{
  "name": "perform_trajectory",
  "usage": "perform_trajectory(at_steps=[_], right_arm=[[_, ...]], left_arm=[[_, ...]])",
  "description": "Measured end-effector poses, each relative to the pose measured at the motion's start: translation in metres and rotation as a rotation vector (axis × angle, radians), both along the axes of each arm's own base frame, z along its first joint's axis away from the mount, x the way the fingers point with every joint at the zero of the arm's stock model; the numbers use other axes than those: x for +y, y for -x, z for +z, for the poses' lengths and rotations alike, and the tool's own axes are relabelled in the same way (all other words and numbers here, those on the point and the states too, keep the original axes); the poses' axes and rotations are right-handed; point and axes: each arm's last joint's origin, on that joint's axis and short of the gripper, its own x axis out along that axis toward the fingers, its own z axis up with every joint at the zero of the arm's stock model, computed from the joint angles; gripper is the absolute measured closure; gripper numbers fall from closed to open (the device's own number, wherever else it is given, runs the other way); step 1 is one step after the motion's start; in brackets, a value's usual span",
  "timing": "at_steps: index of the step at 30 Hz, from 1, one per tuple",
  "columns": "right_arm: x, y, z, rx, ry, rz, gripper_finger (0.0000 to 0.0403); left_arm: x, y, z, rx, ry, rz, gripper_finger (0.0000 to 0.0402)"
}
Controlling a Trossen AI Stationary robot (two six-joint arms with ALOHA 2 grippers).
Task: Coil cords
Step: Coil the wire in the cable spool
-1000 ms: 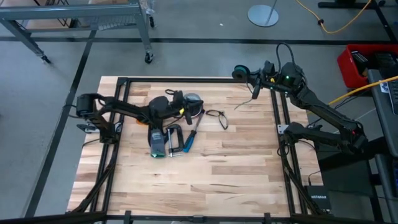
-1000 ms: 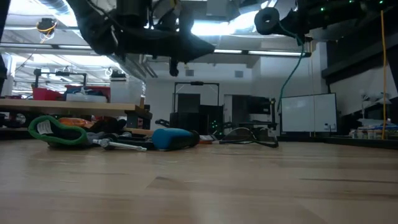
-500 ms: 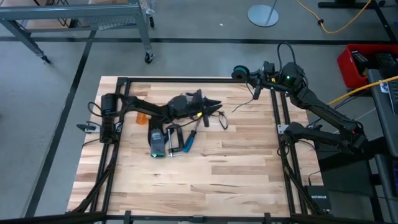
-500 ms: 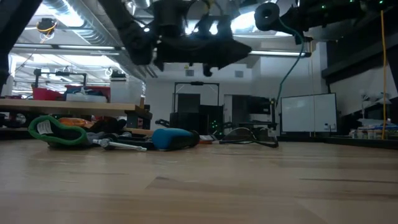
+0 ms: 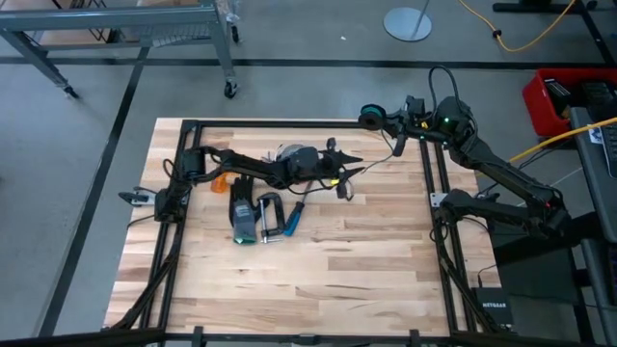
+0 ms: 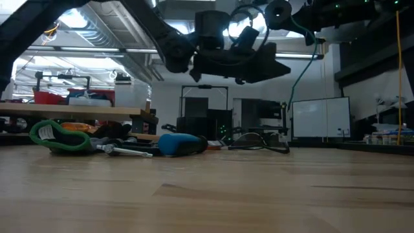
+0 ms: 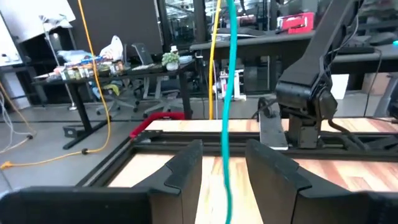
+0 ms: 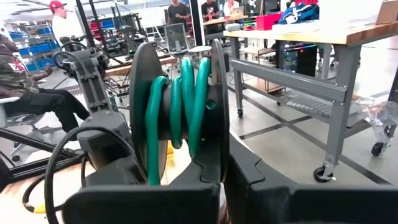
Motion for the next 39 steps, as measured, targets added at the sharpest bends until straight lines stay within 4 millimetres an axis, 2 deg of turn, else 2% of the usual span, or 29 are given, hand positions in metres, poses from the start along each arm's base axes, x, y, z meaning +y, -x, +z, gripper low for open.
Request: perform_trajectory(at_steps=[11,24,28,34,39], right_arm=[[-0.002,-0.003,0.000,-0.017,-0.018,0.027,0.0401],[0.004,-0.023,0.002,-0.078,0.015,0.145,0.0401],[0.004,-0.023,0.002,-0.078,0.015,0.136,0.0401],[0.003,-0.023,0.002,-0.073,0.010,0.135,0.0401],[0.004,-0.022,-0.001,-0.050,0.001,0.130,0.0401]], left_arm=[[0.004,-0.015,0.011,0.003,-0.038,-0.036,0.0284],[0.004,-0.017,0.011,0.035,-0.051,-0.054,0.0288],[0.004,-0.017,0.011,0.042,-0.068,-0.053,0.0317],[0.004,-0.017,0.010,0.038,-0.045,-0.052,0.0388],[0.004,-0.017,0.009,0.047,0.040,-0.042,0.0396]])
